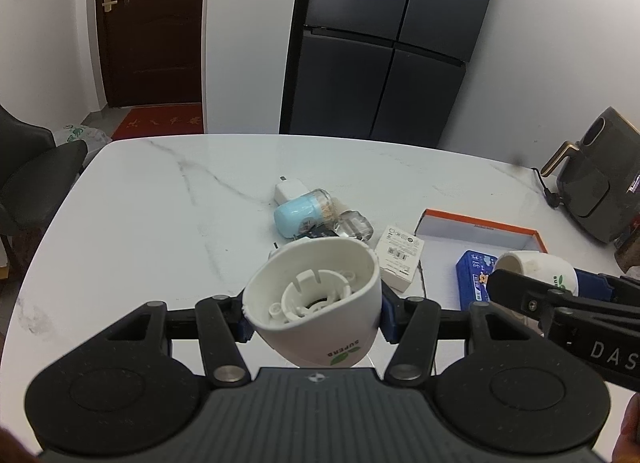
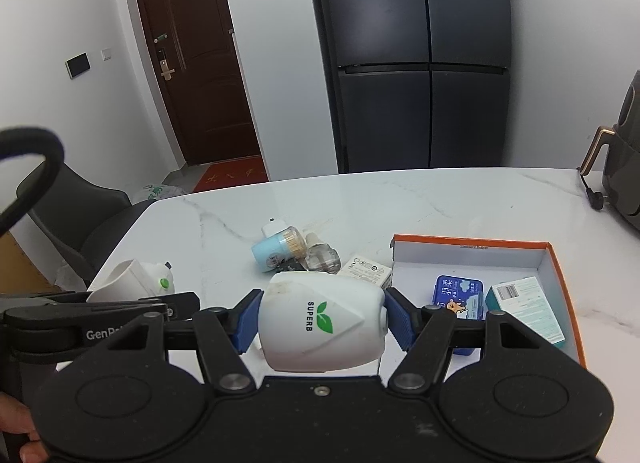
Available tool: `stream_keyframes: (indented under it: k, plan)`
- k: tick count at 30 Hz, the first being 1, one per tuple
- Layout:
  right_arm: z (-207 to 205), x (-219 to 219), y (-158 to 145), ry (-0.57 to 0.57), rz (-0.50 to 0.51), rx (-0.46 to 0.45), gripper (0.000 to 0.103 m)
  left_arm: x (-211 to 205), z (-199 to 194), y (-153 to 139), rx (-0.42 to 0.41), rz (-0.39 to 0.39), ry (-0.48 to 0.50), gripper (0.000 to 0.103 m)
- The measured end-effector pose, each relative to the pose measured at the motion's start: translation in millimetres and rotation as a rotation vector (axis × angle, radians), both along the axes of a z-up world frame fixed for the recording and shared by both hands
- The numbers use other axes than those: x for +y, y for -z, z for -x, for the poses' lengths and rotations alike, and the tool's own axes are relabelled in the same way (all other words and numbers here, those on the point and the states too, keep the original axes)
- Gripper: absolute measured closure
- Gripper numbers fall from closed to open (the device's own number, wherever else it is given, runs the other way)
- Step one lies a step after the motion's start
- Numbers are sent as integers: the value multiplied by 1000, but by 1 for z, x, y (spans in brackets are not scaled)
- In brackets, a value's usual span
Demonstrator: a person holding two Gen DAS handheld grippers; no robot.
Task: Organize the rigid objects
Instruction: 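Carry the white plugs in both tools toward the orange-rimmed tray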
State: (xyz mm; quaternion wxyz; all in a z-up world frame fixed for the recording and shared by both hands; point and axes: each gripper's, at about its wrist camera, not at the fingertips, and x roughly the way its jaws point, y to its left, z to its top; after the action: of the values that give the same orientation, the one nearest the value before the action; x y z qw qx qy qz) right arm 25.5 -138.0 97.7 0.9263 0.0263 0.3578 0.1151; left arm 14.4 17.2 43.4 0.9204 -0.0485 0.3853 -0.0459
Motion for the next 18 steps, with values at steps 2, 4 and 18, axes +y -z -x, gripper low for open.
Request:
stream_keyframes:
  k: [2, 4, 18]
  plan:
    - [0, -2, 0, 2, 2, 0, 25, -2, 0, 0, 0, 3, 3, 46]
    - [0, -3, 0, 6, 2, 1, 25, -4, 1, 0, -1, 4, 7, 47]
    - [3, -18, 3, 34, -7, 12, 25, -22, 3, 3, 9, 0, 35, 46]
